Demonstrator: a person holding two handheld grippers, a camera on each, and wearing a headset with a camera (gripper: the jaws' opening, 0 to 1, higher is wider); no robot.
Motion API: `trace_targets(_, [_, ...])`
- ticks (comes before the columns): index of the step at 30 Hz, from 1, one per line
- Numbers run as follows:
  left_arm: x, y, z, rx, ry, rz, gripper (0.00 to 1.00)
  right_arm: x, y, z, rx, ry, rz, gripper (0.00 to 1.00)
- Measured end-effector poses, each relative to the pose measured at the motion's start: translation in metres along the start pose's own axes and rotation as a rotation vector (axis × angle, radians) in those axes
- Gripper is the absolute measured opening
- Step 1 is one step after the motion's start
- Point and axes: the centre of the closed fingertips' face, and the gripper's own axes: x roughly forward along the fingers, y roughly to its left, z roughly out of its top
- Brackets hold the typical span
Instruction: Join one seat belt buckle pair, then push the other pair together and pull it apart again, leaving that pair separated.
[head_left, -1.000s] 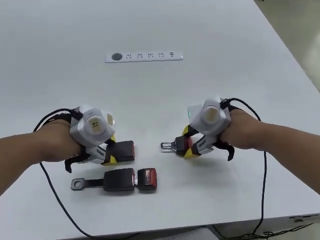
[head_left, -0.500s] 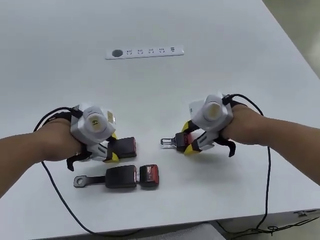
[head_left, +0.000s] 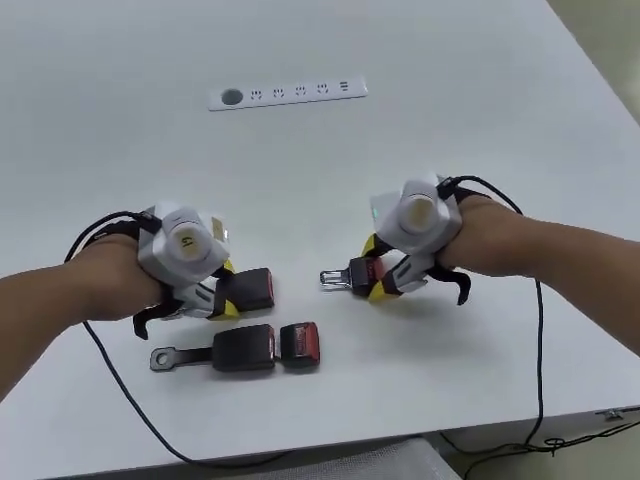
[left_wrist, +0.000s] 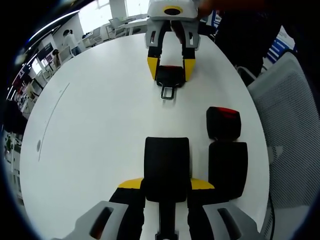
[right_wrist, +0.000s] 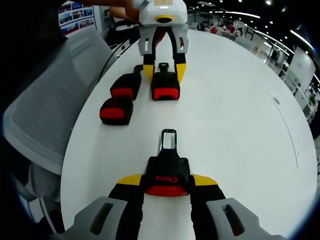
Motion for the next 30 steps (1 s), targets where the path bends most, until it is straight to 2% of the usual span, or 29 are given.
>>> trace_targets(10, [0.0, -0.002, -0.001, -0.002, -0.005, 0.006, 0.33, 0.002, 0.0, -0.002, -0.008, 0.016, 0.003, 0.33])
trace_targets(15, [0.0, -0.003, 0.0, 0.0, -0.009, 0.006, 0.33, 0.005, 0.0, 0.003, -0.029, 0.019, -0.003, 0.33])
trace_targets(22, [0.0, -0.002, 0.0, 0.001, -0.016, 0.004, 0.33, 0.008, 0.002, 0.019, 0.002, 0.006, -0.009, 0.32])
trace_targets(30, [-0.001, -0.001, 0.0, -0.001, -0.015, -0.001, 0.33, 0.024, 0.005, 0.036, -0.007, -0.003, 0.002, 0.32])
